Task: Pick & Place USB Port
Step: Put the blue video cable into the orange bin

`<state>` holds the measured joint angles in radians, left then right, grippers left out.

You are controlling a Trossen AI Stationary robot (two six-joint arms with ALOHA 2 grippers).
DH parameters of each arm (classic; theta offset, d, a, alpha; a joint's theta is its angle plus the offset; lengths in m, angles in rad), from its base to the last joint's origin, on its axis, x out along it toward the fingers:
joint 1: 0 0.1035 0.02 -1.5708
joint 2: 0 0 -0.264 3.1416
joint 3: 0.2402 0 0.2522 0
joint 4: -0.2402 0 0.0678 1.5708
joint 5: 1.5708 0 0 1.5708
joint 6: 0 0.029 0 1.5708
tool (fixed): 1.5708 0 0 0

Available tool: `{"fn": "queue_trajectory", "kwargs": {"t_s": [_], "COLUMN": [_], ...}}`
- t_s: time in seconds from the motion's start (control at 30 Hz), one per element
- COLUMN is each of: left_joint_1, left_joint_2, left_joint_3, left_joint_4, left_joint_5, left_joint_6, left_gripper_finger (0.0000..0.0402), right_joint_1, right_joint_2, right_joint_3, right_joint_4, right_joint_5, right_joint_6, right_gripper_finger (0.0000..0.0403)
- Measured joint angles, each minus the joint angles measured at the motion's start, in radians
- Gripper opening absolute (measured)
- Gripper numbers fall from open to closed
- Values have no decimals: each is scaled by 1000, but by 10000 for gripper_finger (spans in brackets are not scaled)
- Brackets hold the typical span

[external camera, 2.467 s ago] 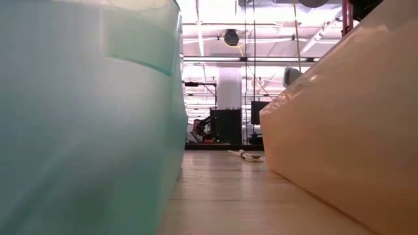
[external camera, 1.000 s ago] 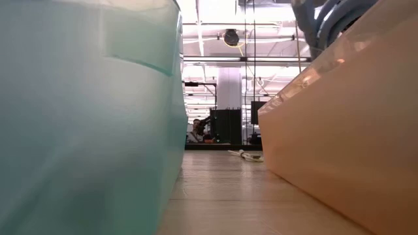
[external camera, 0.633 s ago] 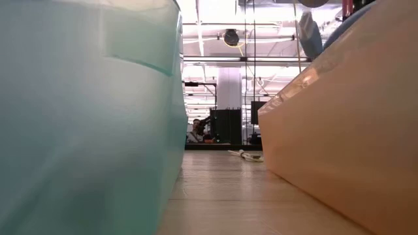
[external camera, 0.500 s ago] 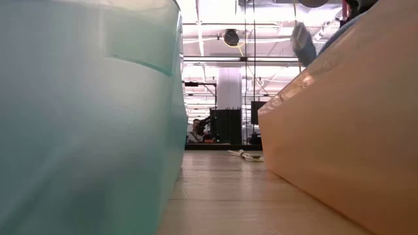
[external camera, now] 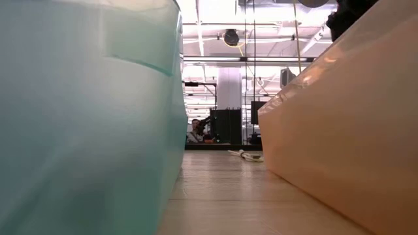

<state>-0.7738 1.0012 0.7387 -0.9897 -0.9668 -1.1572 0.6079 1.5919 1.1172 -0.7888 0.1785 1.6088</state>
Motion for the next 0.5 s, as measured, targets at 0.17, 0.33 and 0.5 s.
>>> {"fn": "queue_trajectory", "kwargs": {"t_s": [0.17,0.33,0.5], "left_joint_1": [0,0,0], "left_joint_2": [0,0,0], "left_joint_3": [0,0,-30], "left_joint_4": [0,0,0], "left_joint_5": [0,0,0], "left_joint_6": [0,4,-1], "left_gripper_finger": [74,74,74], "right_joint_1": [-41,-49,-11], "right_joint_2": [-70,-127,-117], "right_joint_3": [0,0,0], "right_joint_4": [14,160,401], "right_joint_5": [48,89,9], "right_joint_6": [-77,-192,-324], "right_gripper_finger": [115,109,83]}}
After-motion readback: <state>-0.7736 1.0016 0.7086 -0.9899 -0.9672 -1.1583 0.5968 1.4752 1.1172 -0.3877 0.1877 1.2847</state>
